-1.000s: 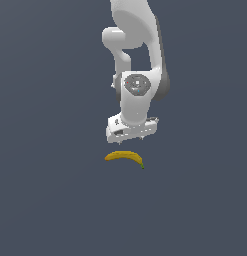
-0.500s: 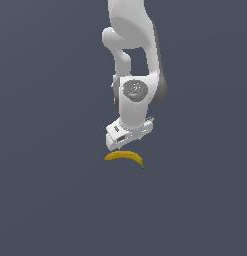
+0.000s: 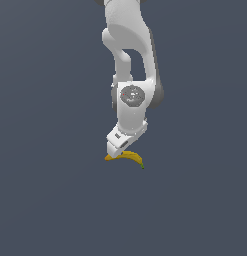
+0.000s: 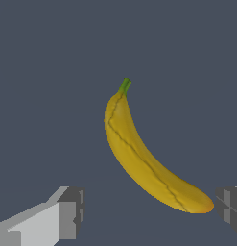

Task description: Pick up the object and move it to a goal position.

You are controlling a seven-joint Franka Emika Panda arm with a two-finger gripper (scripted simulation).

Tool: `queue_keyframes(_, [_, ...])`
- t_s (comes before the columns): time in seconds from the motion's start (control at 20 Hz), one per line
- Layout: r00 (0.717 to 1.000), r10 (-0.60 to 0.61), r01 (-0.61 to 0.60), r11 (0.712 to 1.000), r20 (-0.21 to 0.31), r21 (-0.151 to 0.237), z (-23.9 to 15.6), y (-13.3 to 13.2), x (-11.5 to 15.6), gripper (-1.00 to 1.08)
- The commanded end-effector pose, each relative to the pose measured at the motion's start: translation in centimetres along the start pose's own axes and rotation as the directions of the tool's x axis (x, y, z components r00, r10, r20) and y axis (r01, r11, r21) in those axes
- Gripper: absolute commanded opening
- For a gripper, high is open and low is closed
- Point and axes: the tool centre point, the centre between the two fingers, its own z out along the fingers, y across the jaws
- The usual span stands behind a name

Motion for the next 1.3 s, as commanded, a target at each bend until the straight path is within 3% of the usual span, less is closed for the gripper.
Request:
queue_keyframes(0.0, [0.998, -0.070, 0.070, 0.998, -0.003, -0.002, 0.4, 0.2, 0.0, 1.00])
queue_keyframes(0.3, [0.973, -0.231, 0.231, 0.973, -0.009, -0.008, 1.3, 0.7, 0.1, 1.00])
queue_keyframes(0.7, [0.907, -0.421, 0.421, 0.907, -0.017, -0.018, 2.4, 1.3, 0.3, 1.00])
queue_keyframes(1.25, [0.837, -0.547, 0.546, 0.837, -0.022, -0.027, 3.2, 1.8, 0.4, 1.00])
